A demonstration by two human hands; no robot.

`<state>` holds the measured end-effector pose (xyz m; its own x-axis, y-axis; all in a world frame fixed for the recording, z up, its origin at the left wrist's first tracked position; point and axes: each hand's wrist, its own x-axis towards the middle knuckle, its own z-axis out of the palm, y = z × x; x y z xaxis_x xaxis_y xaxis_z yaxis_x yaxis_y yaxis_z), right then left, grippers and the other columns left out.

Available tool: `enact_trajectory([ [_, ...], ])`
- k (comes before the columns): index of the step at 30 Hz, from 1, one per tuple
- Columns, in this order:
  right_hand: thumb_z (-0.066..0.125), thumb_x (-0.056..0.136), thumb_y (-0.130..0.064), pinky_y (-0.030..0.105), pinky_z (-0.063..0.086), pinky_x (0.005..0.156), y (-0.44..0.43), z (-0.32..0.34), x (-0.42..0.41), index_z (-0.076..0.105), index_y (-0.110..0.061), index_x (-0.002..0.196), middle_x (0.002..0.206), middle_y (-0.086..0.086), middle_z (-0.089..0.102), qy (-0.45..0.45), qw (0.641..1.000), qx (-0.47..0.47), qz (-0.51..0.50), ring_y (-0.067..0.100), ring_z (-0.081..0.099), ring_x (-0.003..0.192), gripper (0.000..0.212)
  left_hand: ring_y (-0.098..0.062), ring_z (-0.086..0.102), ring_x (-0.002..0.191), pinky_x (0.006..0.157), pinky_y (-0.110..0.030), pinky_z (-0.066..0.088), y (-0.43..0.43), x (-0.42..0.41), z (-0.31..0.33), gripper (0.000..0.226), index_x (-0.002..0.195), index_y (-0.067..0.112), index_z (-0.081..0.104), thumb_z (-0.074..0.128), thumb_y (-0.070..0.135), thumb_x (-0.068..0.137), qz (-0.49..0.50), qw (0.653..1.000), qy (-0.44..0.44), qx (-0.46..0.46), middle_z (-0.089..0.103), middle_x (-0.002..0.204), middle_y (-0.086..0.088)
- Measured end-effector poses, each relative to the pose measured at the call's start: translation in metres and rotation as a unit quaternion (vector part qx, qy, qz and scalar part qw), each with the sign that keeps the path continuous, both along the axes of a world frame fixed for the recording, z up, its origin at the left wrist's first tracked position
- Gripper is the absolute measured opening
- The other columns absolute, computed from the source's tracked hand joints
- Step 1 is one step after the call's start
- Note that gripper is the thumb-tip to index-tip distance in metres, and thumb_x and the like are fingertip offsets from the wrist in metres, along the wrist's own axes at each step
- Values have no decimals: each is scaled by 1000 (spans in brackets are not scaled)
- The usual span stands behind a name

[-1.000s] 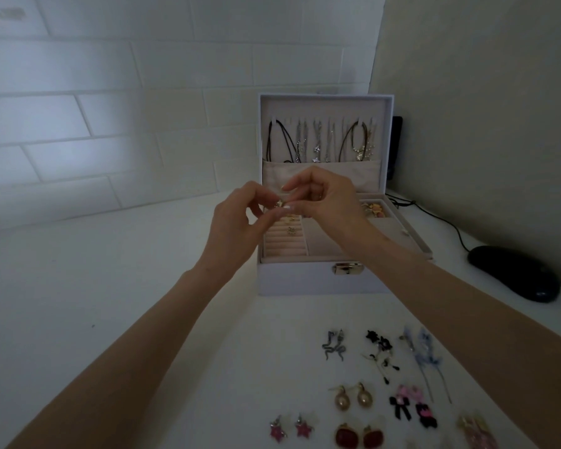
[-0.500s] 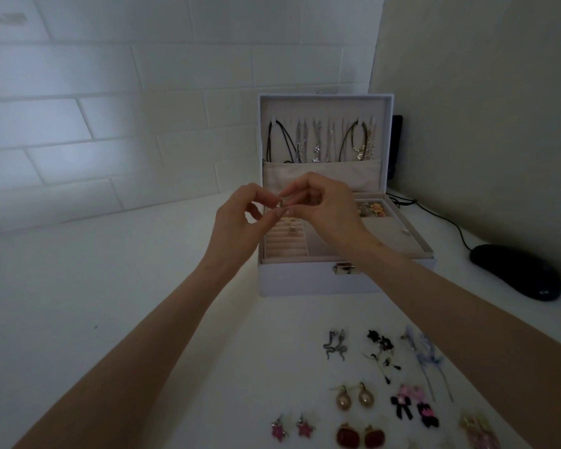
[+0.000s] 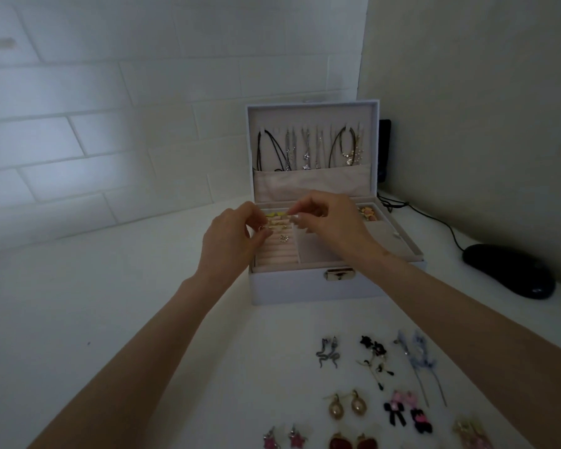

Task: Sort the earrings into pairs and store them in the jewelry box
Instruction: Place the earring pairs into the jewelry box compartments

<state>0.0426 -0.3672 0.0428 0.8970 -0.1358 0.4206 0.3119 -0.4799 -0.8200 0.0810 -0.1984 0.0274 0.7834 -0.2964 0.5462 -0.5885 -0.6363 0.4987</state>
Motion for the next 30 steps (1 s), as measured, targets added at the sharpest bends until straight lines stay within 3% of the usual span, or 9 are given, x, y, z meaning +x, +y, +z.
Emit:
enact_trajectory([
  [3, 66, 81, -4, 18, 50, 63, 0, -2, 1, 68, -18, 79, 75, 2, 66, 6, 1000, 5, 5, 8, 59, 66, 15, -11, 49, 80, 61, -24, 34, 0, 1, 0, 10, 89, 24, 63, 65, 32, 83, 39, 996, -26, 73, 60, 78, 17],
  [8, 66, 82, -4, 20, 52, 64, -1, -3, 1, 69, -14, 82, 78, 4, 68, 11, 1000, 17, 3, 10, 61, 65, 11, -20, 51, 89, 71, -31, 38, -6, 1, 4, 15, 90, 18, 65, 65, 31, 83, 48, 988, -50, 138, 66, 90, 3],
  [25, 66, 82, -3, 21, 53, 63, -1, -4, 4, 68, -14, 81, 75, 1, 67, 10, 1000, 14, 6, 11, 63, 63, 11, -22, 50, 93, 72, -27, 28, -15, 6, 11, 16, 83, 16, 66, 66, 32, 81, 41, 979, -63, 189, 67, 92, 0],
  [30, 66, 81, -3, 23, 54, 64, -1, -4, 3, 68, -17, 79, 79, 7, 69, 6, 1000, 17, 8, 14, 64, 67, 15, -22, 47, 99, 74, -28, 25, -14, 5, 13, 16, 93, 18, 68, 58, 29, 87, 23, 959, -88, 267, 64, 98, -1],
])
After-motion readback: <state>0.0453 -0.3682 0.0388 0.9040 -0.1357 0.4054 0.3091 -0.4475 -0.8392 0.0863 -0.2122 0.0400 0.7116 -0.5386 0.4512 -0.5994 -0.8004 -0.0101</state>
